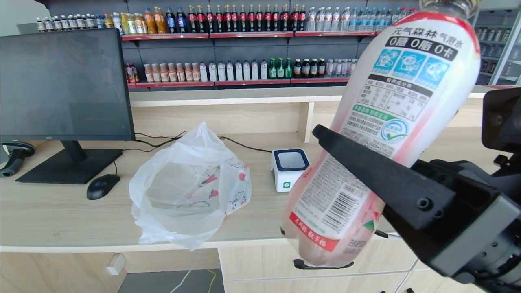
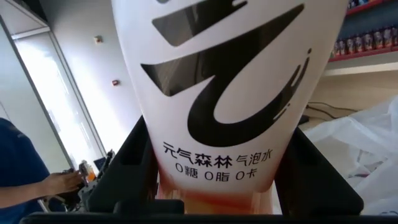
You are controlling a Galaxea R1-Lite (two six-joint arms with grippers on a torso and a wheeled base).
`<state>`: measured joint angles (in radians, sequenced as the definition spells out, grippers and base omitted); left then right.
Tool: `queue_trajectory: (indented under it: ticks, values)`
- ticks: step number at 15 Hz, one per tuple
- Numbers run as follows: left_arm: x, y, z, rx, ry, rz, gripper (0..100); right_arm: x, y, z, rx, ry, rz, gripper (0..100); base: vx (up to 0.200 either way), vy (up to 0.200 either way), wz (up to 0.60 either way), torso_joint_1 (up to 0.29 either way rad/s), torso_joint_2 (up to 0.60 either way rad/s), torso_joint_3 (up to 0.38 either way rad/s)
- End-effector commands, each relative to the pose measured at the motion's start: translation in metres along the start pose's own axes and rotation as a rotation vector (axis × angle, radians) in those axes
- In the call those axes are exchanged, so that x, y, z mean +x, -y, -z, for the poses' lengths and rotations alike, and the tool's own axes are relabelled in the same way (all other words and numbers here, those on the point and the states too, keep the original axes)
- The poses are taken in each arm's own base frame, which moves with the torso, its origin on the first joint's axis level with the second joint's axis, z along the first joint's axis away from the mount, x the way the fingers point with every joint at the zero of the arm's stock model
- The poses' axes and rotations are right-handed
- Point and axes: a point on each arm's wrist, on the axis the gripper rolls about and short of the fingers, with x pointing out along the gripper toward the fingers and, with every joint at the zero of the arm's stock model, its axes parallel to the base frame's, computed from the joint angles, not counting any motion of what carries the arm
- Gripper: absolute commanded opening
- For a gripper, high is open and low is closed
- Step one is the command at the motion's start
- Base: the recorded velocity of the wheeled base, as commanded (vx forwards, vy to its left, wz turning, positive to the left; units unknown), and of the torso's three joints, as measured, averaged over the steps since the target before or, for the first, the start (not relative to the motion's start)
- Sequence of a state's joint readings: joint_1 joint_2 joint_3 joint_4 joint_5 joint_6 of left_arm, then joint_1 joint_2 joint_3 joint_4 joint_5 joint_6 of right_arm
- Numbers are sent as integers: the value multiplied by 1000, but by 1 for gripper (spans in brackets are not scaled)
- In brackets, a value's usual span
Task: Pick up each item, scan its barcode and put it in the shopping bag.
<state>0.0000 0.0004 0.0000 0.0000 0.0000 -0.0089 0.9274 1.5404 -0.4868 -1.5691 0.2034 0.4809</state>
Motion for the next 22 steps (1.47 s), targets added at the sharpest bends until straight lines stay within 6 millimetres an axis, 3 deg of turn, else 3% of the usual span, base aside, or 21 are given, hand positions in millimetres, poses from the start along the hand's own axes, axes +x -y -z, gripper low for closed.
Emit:
queue_trajectory:
  ticks: [1,9,11,16,22]
  values:
    - [0,0,0,0,0,2,100,0,0,1,0,-2,0,0,0,0,0,0,0,0]
    - [0,0,0,0,0,0,100,1,1,2,-12,-22,-32,0,0,0,0,0,0,0]
    - [0,0,0,0,0,0,100,-2,24,4,-80,-35,53,0,0,0,0,0,0,0]
    - [0,0,0,0,0,2,100,-22,108,-5,-378,-72,357,0,0,0,0,0,0,0]
    - [0,0,0,0,0,0,100,-38,131,-11,-572,-117,460,0,0,0,0,0,0,0]
